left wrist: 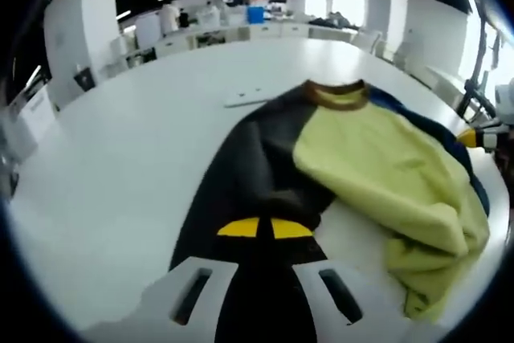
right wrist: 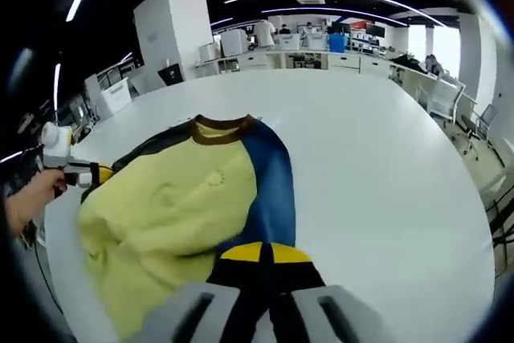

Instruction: Fold the garment on the visible template until the final outline fits inside the template.

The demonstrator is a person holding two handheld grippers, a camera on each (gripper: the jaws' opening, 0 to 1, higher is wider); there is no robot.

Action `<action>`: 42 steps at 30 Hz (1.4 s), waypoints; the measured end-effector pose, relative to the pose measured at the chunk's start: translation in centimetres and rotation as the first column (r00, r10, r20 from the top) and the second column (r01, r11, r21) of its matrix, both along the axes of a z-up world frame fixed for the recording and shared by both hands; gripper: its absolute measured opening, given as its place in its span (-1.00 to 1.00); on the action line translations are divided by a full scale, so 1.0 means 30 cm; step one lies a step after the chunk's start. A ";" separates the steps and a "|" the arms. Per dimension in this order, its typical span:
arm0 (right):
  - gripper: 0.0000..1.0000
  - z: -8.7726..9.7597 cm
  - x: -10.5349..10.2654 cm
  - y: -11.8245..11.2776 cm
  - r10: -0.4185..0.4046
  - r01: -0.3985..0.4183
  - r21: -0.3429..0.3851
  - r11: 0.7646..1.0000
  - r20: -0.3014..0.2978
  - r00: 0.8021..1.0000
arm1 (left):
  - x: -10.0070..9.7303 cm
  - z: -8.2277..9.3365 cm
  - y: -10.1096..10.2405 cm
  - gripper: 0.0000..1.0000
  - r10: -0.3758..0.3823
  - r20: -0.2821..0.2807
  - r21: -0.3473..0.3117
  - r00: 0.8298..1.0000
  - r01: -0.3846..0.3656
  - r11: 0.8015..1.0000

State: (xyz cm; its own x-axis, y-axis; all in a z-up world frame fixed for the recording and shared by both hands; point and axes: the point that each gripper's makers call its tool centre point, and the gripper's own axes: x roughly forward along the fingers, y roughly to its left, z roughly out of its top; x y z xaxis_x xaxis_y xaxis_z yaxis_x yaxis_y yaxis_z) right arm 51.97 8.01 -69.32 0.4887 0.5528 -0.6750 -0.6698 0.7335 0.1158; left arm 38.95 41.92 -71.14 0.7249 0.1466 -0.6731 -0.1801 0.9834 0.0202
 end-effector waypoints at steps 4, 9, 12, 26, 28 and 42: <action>-1.00 0.010 0.010 -0.029 -0.015 0.016 -0.027 1.000 0.015 1.000 | -0.002 -0.006 0.033 -1.00 0.007 -0.007 0.010 1.000 -0.006 1.000; -1.00 0.008 0.037 -0.060 -0.011 0.014 -0.065 0.998 0.033 0.999 | 0.003 -0.004 0.050 -1.00 0.005 -0.007 0.021 1.000 -0.005 1.000; -1.00 0.005 0.061 -0.077 -0.008 0.013 -0.099 0.995 0.052 0.999 | 0.008 -0.007 0.060 -1.00 -0.003 -0.014 0.031 1.000 0.003 0.999; -1.00 -0.017 0.234 -0.154 -0.041 0.064 -0.215 0.974 0.110 0.993 | 0.016 -0.014 0.152 -1.00 -0.020 -0.039 0.070 0.999 0.022 0.997; -1.00 -0.023 0.248 -0.157 -0.037 0.061 -0.226 0.972 0.112 0.993 | 0.016 -0.015 0.161 -1.00 -0.023 -0.043 0.072 0.999 0.026 0.997; -1.00 -0.053 0.312 -0.163 -0.014 0.051 -0.286 0.957 0.130 0.991 | 0.016 -0.015 0.209 -1.00 -0.017 -0.059 0.074 0.998 0.021 0.997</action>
State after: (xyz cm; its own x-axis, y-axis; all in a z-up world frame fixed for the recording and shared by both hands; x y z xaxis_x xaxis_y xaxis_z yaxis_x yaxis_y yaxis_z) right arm 61.32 3.11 -70.92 0.5939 0.3265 -0.7353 -0.6409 0.7445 -0.1870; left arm 39.43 48.21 -71.60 0.6880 0.1842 -0.7020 -0.1578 0.9821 0.1031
